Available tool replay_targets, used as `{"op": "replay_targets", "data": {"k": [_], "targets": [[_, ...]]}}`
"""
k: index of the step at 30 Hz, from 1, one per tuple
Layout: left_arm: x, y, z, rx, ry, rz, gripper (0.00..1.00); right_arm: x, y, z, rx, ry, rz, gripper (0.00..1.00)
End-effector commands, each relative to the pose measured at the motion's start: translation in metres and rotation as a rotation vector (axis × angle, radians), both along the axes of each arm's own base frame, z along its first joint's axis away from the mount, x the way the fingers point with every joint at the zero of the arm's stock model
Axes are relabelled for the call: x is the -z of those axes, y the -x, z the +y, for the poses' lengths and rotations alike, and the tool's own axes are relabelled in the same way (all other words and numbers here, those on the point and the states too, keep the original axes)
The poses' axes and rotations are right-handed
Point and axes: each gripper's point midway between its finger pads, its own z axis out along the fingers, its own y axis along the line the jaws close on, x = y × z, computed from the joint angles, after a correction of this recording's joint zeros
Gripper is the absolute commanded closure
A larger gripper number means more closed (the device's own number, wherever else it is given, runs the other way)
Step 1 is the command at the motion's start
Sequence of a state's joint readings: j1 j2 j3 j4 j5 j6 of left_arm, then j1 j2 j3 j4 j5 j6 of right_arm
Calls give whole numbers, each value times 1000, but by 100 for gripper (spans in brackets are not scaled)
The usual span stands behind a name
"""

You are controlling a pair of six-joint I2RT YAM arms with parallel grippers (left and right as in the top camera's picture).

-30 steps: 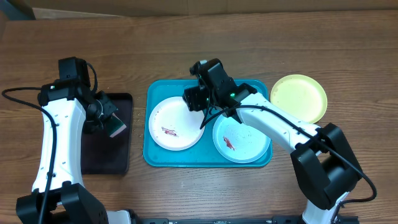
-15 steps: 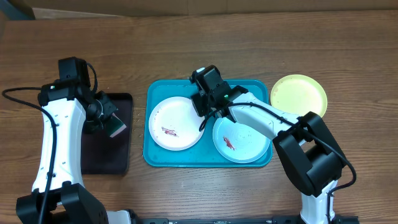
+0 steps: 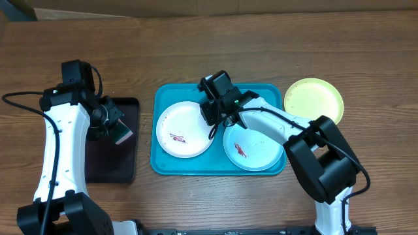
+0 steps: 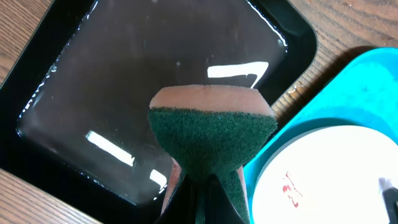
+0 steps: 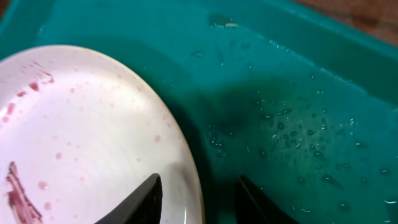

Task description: Clean dirty plates on tray and stack at the side

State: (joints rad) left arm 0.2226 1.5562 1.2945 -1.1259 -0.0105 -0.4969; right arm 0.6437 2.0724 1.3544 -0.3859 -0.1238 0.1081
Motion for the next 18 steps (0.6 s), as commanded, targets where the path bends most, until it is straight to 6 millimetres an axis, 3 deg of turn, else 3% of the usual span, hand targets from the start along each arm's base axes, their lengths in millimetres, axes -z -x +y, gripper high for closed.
{"op": "replay_targets", "data": {"k": [1,5,10,14,18], "targets": [[3,1,-2,17,10,7,96,11,4,-1,-8,11,19,61],[3,1,-2,17,10,7,96,12,5,-1,37,-2,44,64],[3,1,-2,17,10,7,96,13,7,-3,67,-5,66,85],[3,1,-3,18,13,6,96,14,8,-3,101,-13,86,96],[2,-1,-10,33,52,-3,96,16,10,-5,159,-23,122,96]]}}
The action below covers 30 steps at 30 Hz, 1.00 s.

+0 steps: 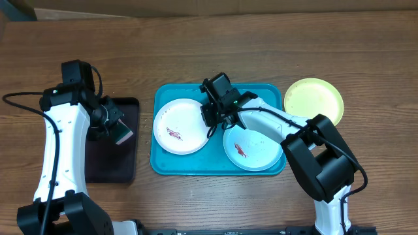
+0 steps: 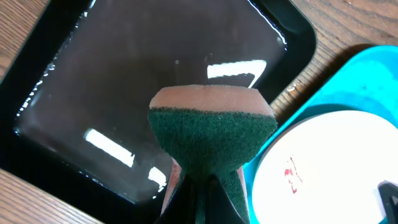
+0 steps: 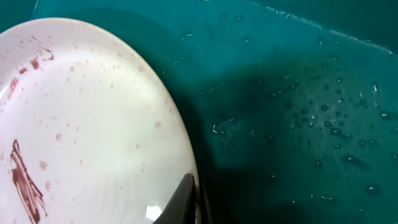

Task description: Clean dirty plates on tray and stack at the side

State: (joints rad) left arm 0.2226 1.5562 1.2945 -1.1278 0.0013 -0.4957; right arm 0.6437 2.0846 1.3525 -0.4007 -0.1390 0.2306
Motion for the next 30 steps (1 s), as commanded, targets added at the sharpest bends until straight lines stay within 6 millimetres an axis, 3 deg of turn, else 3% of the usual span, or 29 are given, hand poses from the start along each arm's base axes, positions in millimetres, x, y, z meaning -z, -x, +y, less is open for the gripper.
{"op": "replay_targets", "data": {"k": [1,14,21,30], "targets": [[2,-1,-9,31,46,-4,96,8,5,-4,80,1,53,96],[0,-7,-29,129,135,-39,96,18,24,-17,444,-36,286,96],[-2,-15,-57,251,159,-66,96,18,38,-11,435,-62,372,96],[3,-24,-110,420,171,-76,96,21,29,-22,637,-55,374,96]]}}
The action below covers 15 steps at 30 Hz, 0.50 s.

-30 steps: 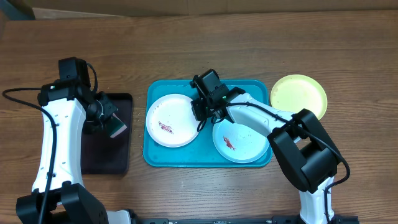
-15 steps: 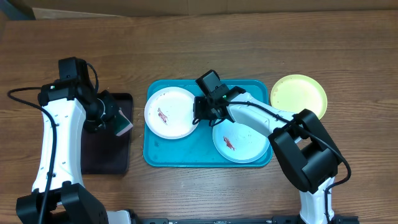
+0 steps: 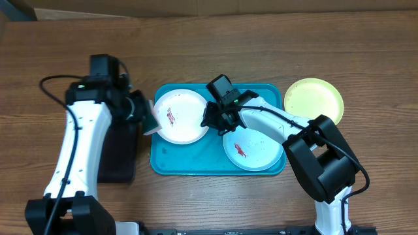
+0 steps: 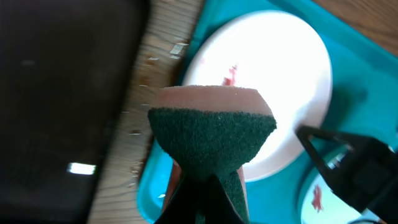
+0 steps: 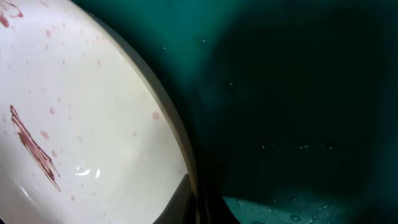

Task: Clean dirty plates on tray and stack at the side
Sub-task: 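Move the sponge with left gripper onto the left white plate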

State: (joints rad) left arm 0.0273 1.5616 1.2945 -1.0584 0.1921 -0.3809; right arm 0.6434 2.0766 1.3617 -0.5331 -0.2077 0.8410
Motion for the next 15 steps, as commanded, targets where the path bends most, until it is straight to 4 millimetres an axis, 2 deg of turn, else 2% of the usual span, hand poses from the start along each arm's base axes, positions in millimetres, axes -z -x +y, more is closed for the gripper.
{"op": "replay_targets", "data": {"k": [1,5,15], "targets": [[11,-1,-23,92,11,16,96,16,0,-18,127,83,26,96],[20,-7,-39,139,7,19,96,17,1,-20,133,94,31,96],[52,-29,-56,177,64,26,96,16,3,-24,127,111,42,96]]}}
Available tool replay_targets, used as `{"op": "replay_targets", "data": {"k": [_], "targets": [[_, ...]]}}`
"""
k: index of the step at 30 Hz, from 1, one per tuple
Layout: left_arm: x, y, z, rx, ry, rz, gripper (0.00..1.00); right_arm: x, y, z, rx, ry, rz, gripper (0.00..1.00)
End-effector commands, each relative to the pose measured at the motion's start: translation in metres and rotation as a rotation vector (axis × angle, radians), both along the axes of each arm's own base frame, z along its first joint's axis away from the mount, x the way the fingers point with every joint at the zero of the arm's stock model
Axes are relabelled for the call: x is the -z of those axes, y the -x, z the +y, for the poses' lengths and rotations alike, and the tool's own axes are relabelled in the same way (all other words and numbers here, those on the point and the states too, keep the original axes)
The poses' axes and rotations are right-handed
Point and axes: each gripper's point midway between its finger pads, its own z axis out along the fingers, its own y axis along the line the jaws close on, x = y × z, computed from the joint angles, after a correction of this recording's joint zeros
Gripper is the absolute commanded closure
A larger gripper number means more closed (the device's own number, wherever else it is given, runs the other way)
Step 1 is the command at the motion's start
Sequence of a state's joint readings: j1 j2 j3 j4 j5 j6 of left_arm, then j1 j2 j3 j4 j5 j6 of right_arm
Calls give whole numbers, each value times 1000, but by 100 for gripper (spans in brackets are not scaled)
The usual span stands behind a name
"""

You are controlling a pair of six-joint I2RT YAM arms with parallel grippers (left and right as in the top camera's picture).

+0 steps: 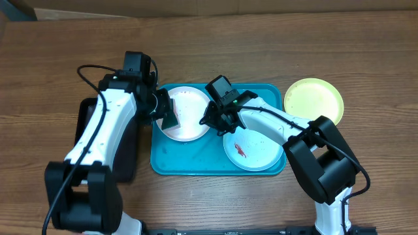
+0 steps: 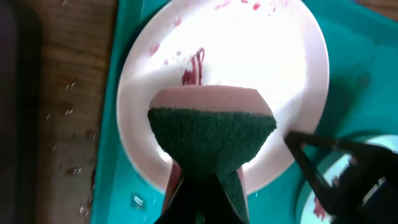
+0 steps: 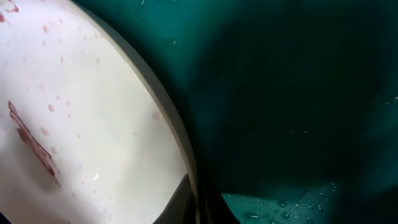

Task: Clean dirty plates on tray and stack at the side
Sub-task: 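Move the sponge with left gripper onto the left white plate, then scrub the white plate with the sponge while right gripper holds rim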

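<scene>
A white plate (image 1: 189, 117) with red smears sits tilted at the left of the teal tray (image 1: 163, 163). My right gripper (image 1: 212, 121) is shut on its right rim, and in the right wrist view the rim (image 3: 168, 118) runs down between the fingers. My left gripper (image 1: 166, 116) is shut on a green-and-pink sponge (image 2: 211, 134), held over the left part of that plate (image 2: 249, 56). A second smeared white plate (image 1: 255, 149) lies flat at the tray's right.
A yellow plate (image 1: 313, 99) rests on the wooden table right of the tray. A black tray (image 1: 111, 163) of water lies to the left, partly under my left arm.
My left gripper with the sponge has moved right, from beside the tray's left edge to over the left plate. The right gripper still holds the plate's rim.
At first my left gripper held the sponge over the black tray and my right gripper stood open around the left plate's rim. Then the right gripper was shut on the rim. Later the plate was tilted and the sponge was at the tray; now it is over the plate.
</scene>
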State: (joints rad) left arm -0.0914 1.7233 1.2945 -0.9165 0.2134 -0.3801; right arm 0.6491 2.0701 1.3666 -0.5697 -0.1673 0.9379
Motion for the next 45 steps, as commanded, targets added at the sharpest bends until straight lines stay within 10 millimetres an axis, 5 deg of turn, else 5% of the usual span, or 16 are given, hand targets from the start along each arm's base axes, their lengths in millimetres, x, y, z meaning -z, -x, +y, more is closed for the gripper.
{"op": "replay_targets", "data": {"k": [1,13,21,30,35,40,45], "targets": [[9,-4,-14,78,61,-3,96,16,1,-17,23,82,10,96],[10,-26,-43,111,110,-91,96,8,6,-35,12,198,36,96],[38,-23,-71,78,101,-24,96,7,4,-33,-9,194,19,96],[55,-34,-63,8,46,-23,96,7,3,-33,-9,193,18,96],[82,-29,-60,6,18,38,96,7,3,-32,-9,191,17,96],[109,-12,-23,-34,-152,135,96,7,3,-33,-9,192,17,96],[95,-7,41,-92,-470,145,96,7,2,-33,-8,194,14,96]]}}
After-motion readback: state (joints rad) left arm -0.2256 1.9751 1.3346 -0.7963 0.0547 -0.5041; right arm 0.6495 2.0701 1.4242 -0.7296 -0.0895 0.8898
